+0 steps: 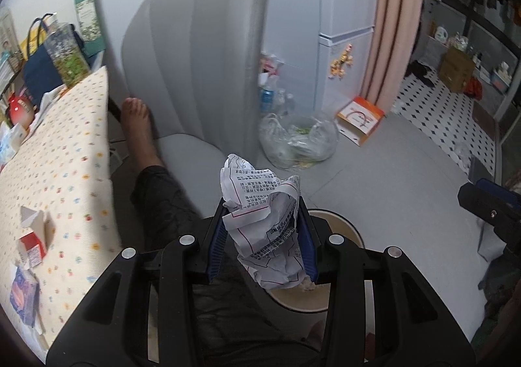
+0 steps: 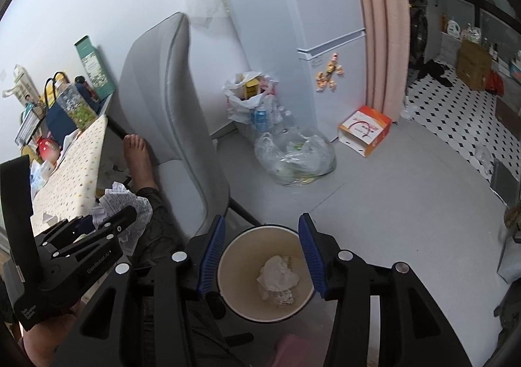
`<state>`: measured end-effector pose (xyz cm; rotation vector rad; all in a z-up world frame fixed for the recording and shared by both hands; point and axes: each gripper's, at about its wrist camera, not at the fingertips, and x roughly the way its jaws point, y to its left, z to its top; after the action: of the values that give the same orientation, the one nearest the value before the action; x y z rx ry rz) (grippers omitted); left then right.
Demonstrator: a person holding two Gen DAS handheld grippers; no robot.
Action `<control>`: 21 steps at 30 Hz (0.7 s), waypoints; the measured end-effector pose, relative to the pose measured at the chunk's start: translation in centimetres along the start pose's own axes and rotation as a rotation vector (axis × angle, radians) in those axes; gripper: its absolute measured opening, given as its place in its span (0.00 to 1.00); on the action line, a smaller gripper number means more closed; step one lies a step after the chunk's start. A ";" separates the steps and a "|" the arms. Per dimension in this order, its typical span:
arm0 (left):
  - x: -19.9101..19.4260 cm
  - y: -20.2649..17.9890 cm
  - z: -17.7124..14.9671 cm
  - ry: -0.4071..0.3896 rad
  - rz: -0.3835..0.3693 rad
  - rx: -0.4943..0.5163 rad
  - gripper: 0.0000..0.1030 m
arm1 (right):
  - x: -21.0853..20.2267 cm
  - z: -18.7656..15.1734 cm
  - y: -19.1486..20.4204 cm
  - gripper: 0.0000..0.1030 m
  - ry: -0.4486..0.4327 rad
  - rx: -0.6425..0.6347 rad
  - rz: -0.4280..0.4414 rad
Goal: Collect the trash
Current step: 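Open the right tool to drop the tissue while the left tool drops the paper, then move both open tools back over the table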
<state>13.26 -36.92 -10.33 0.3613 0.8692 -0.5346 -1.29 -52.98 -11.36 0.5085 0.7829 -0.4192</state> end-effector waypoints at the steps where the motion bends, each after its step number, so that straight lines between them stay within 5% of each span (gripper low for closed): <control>1: 0.1 -0.4 0.0 0.005 -0.009 0.007 0.38 | -0.2 0.0 -0.4 0.49 -0.003 0.005 -0.008; 5: 0.6 -2.3 0.1 0.022 -0.051 0.034 0.42 | -0.8 -0.1 -1.6 0.58 -0.016 0.021 -0.036; 9: 0.8 -2.8 0.1 0.038 -0.099 0.040 0.68 | -1.2 -0.2 -2.6 0.73 -0.033 0.037 -0.067; 13: 0.1 -2.2 0.3 0.022 -0.077 0.037 0.82 | -1.0 -0.2 -2.5 0.81 -0.031 0.041 -0.069; 21: -2.1 2.0 0.4 -0.028 0.010 -0.038 0.91 | -1.7 0.2 1.3 0.91 -0.066 -0.040 -0.033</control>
<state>13.58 -34.88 -8.22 0.3227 0.8487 -0.5120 -1.58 -51.80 -9.61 0.4431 0.7355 -0.4483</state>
